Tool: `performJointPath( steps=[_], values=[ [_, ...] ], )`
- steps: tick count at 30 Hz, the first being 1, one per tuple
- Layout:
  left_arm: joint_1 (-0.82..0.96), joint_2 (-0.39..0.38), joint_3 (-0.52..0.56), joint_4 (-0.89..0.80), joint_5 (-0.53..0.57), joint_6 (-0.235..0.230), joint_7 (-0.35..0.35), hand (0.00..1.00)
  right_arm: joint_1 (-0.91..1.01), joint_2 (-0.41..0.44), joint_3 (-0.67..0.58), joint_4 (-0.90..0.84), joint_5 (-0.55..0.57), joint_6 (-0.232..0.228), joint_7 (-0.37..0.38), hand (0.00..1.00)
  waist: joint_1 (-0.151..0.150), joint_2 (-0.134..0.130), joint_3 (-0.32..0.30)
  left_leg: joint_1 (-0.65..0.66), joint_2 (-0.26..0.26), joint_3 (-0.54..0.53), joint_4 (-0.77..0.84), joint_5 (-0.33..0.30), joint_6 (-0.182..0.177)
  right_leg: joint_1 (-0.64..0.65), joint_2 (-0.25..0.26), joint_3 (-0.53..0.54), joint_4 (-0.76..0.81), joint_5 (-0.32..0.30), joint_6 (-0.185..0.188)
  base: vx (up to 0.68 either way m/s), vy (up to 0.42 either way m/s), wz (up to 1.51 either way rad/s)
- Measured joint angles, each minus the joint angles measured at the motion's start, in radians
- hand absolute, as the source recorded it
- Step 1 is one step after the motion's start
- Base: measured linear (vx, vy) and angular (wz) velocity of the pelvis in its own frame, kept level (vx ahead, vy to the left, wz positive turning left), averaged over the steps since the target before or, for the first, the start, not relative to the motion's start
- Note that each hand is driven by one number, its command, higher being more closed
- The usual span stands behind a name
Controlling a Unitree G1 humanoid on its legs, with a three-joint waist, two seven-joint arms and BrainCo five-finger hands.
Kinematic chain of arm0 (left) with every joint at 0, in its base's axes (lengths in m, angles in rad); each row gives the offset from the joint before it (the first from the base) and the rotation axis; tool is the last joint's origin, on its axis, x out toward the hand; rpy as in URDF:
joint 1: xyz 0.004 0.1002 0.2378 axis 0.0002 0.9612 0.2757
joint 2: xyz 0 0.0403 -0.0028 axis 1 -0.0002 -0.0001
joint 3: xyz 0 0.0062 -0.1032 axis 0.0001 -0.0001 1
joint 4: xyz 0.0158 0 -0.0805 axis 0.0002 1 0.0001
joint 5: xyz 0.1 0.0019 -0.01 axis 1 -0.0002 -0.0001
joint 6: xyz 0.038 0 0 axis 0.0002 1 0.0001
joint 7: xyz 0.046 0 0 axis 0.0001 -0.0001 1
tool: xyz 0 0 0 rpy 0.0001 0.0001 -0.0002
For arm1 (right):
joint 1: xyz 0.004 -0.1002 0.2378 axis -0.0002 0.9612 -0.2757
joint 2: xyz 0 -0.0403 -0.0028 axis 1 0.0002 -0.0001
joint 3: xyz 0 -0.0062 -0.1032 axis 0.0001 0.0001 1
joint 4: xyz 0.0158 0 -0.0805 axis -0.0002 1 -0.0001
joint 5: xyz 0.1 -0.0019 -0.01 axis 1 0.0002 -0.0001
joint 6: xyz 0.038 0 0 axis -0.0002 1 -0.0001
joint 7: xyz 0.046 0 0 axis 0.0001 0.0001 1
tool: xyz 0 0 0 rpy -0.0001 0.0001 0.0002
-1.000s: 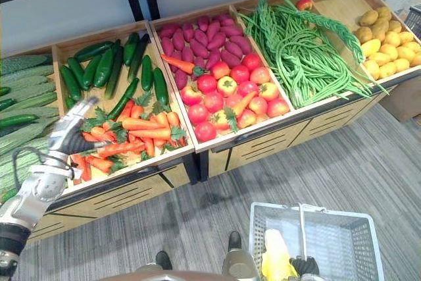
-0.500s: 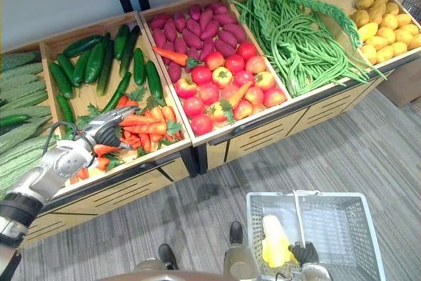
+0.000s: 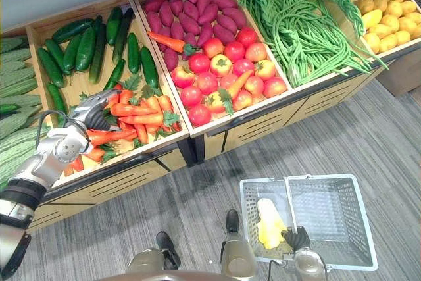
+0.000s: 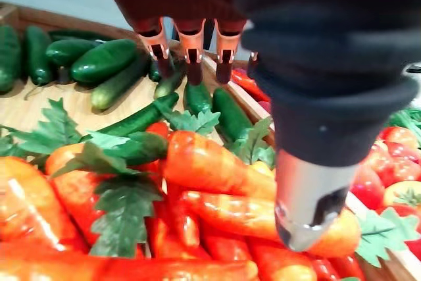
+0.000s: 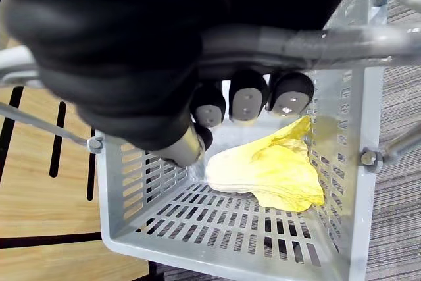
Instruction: Pick vegetable in the basket
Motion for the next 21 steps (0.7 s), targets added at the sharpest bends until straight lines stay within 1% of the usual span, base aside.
performJointPath(
  steps=[2,5,9,12,21],
  values=[
    [-0.001,0.0,0.019,0.004,0.002,0.01,0.0,0.0,-0.005,0.0,0.001,0.0,0.001,0.0,-0.003,1.0,0.001,-0.002,0.014,-0.009,0.006,0.0,0.018,-0.009,0.003,-0.003,0.0,0.001,0.0,0.001,0.001,-0.04,-0.007,-0.01],
    [-0.012,0.0,0.036,0.018,0.006,0.02,0.001,0.0,-0.02,0.0,0.017,0.0,0.001,0.0,-0.006,1.0,0.002,-0.006,0.017,-0.043,0.009,-0.002,0.034,-0.008,0.005,-0.033,-0.001,0.002,0.002,0.01,-0.001,0.0,0.0,0.0],
    [-0.026,-0.005,0.036,0.039,0.007,0.022,0.001,0.0,-0.027,0.0,0.032,-0.001,0.0,0.0,-0.007,1.0,0.002,-0.006,0.02,-0.051,0.014,-0.004,0.054,-0.008,0.006,-0.038,-0.001,0.0,0.003,0.01,-0.001,0.0,-0.005,0.01],
    [-0.06,-0.005,0.036,0.038,0.007,0.021,0.001,0.0,-0.035,0.0,0.04,-0.024,0.001,0.0,-0.009,1.0,0.003,-0.011,0.054,-0.056,0.018,-0.004,0.066,-0.009,0.005,-0.039,0.0,0.0,0.008,0.011,-0.001,-0.03,-0.012,0.01],
    [-0.096,-0.008,0.035,0.038,0.008,0.028,0.001,0.0,-0.059,0.0,0.069,-0.044,0.001,-0.004,-0.026,1.0,0.002,-0.014,0.091,-0.113,0.03,-0.001,0.104,-0.019,0.018,-0.092,0.0,0.007,0.024,0.02,-0.003,-0.05,-0.024,-0.02]
  ],
)
